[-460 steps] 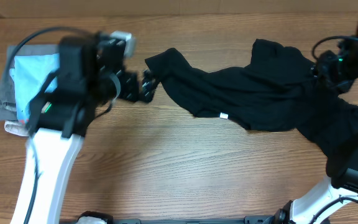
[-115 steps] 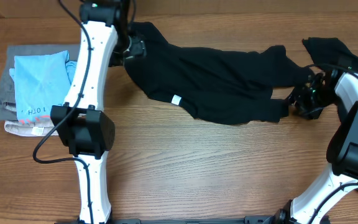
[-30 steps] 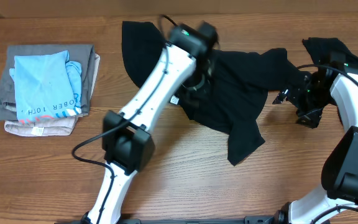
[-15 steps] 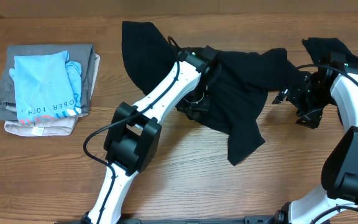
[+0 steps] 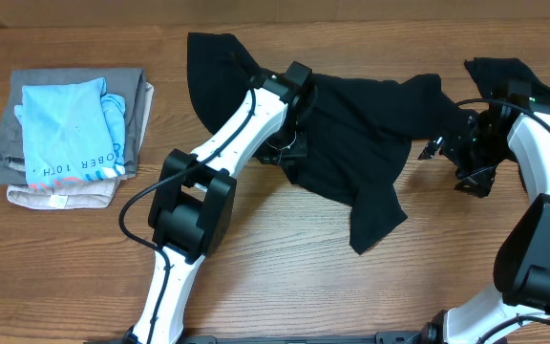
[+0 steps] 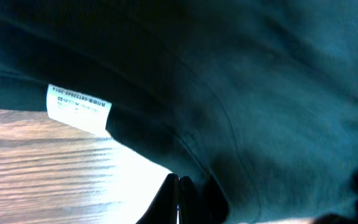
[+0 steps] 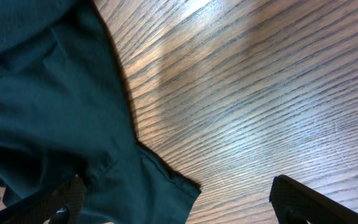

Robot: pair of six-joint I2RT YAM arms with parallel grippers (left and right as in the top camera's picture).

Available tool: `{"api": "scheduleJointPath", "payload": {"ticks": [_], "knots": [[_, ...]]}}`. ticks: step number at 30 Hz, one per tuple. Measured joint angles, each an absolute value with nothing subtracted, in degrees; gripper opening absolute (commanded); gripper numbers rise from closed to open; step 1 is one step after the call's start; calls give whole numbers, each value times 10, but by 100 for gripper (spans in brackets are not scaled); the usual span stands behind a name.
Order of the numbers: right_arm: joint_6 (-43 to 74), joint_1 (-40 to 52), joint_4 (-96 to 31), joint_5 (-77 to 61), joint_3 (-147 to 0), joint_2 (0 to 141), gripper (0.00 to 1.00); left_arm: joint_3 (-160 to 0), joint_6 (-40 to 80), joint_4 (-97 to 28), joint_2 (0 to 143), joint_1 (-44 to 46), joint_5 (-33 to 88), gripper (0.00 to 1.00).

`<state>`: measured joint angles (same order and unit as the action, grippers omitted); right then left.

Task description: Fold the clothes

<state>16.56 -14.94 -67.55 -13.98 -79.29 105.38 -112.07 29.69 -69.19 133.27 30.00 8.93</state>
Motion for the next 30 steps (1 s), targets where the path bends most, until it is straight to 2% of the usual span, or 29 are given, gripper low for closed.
{"api": "scheduleJointPath", "payload": {"ticks": [8, 30], "knots": [[165, -149, -675, -140, -793, 1054, 100, -1059, 323, -636, 1333, 300, 103, 4], [165, -149, -675, -140, -793, 1054, 100, -1059, 327, -611, 1333, 291, 157, 4]]}}
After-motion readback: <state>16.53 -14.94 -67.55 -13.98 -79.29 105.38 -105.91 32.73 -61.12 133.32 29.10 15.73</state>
